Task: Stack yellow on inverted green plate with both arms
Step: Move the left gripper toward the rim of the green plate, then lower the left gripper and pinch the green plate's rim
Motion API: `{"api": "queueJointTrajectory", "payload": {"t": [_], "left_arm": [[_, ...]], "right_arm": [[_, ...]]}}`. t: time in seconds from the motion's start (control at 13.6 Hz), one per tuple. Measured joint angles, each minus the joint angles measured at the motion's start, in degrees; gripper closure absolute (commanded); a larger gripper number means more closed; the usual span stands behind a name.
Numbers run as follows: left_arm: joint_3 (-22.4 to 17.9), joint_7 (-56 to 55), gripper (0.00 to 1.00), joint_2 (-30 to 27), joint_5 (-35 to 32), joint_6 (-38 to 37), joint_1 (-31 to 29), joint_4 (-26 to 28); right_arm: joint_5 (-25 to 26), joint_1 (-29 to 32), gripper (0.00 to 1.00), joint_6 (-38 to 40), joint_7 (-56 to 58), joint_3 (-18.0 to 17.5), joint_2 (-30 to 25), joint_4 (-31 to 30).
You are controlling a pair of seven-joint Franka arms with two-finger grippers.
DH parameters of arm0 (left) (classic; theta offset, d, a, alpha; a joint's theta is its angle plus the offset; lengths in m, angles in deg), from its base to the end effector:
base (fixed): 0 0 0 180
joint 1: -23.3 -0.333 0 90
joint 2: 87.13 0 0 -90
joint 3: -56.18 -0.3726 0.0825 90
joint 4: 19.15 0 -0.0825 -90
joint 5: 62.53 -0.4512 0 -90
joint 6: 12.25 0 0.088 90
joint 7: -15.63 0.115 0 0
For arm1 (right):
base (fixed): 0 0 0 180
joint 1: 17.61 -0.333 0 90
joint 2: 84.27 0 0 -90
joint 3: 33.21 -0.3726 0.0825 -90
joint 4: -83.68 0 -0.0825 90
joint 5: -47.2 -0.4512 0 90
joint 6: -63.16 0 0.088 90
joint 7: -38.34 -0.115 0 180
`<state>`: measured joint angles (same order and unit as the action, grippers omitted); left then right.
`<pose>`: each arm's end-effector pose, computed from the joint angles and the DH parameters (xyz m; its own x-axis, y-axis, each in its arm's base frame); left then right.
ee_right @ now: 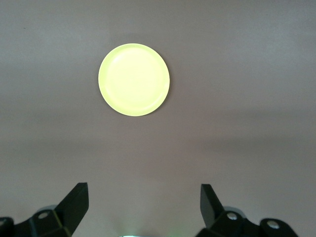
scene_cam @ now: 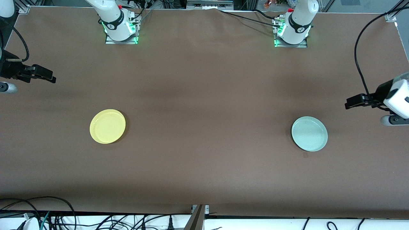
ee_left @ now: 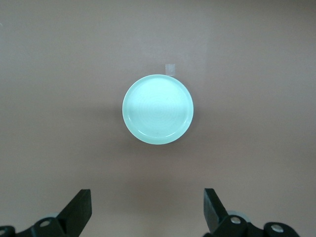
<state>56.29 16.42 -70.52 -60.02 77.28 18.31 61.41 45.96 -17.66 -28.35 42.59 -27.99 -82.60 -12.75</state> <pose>0.7133 0.0560 0.5664 0.9887 0.0702 -0.1323 0.0769 -0.9960 0.0458 0.6236 -0.0532 0.5969 0.9935 -0.0163 -0.1129 -0.0195 -0.9994 -0.0272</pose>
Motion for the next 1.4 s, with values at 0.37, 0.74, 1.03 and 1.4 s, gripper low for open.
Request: {"api": "queueJointTrajectory", "payload": {"t": [0.37, 0.74, 1.03, 1.4], "left_arm": [[-0.05, 10.59, 0.0, 7.43, 3.69, 4.49, -6.66, 0.07], [0.03, 17.11, 0.0, 15.07, 8.73, 8.79, -10.08, 0.42], [0.08, 21.2, 0.0, 19.62, 12.38, 14.21, -10.91, 2.96], [0.36, 24.62, 0.0, 20.27, 13.36, 23.6, -11.46, 9.38]], "right_arm": [[0.0, 0.0, 0.0, 0.05, 0.0, 0.0, 0.0, 0.01], [0.0, -0.01, 0.0, 0.08, 0.0, 0.0, 0.0, 0.04], [0.0, -0.01, 0.0, 0.09, 0.0, -0.01, 0.0, 0.08], [0.0, -0.01, 0.0, 0.09, 0.0, -0.01, -0.01, 0.09]]}}
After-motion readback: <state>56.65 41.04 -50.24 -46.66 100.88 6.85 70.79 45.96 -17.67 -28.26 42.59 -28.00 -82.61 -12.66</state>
